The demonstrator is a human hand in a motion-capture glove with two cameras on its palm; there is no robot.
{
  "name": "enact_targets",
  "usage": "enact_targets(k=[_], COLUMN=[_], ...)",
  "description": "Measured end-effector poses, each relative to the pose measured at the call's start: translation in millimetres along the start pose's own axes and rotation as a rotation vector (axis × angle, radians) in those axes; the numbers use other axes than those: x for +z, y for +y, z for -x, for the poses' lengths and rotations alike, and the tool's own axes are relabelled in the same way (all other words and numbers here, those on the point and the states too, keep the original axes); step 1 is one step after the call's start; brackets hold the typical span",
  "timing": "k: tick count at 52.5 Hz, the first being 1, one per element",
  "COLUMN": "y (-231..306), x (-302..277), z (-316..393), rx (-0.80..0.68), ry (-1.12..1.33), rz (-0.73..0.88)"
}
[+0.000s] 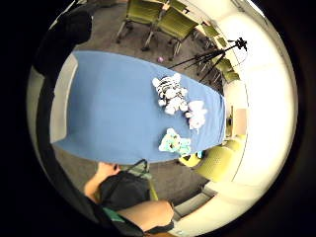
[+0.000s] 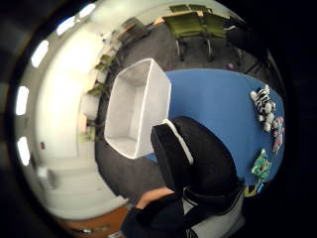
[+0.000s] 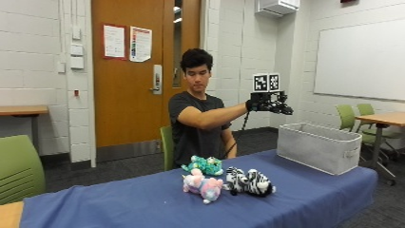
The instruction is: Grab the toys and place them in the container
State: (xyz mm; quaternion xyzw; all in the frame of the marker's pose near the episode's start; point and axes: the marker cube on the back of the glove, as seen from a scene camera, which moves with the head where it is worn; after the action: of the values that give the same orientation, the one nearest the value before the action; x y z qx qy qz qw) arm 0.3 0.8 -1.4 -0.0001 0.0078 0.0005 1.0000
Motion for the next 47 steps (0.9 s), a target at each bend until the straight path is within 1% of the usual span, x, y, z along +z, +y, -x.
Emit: enact_targets(k=[6,18,28,38,42,47], y=[2,5,33,66,77,89], x=[-3,-5,-4,5,13,27], z=[-1,-10,-27,-95,-136,-170], rx=[0.003,0.001,-0.052,-0.01,0.026,0.037], ry=[0.037,0.03,0.054,0.099,0.121,0.09], rz=[0.001,-0.005,0.013,0.033,0.022,-0.007])
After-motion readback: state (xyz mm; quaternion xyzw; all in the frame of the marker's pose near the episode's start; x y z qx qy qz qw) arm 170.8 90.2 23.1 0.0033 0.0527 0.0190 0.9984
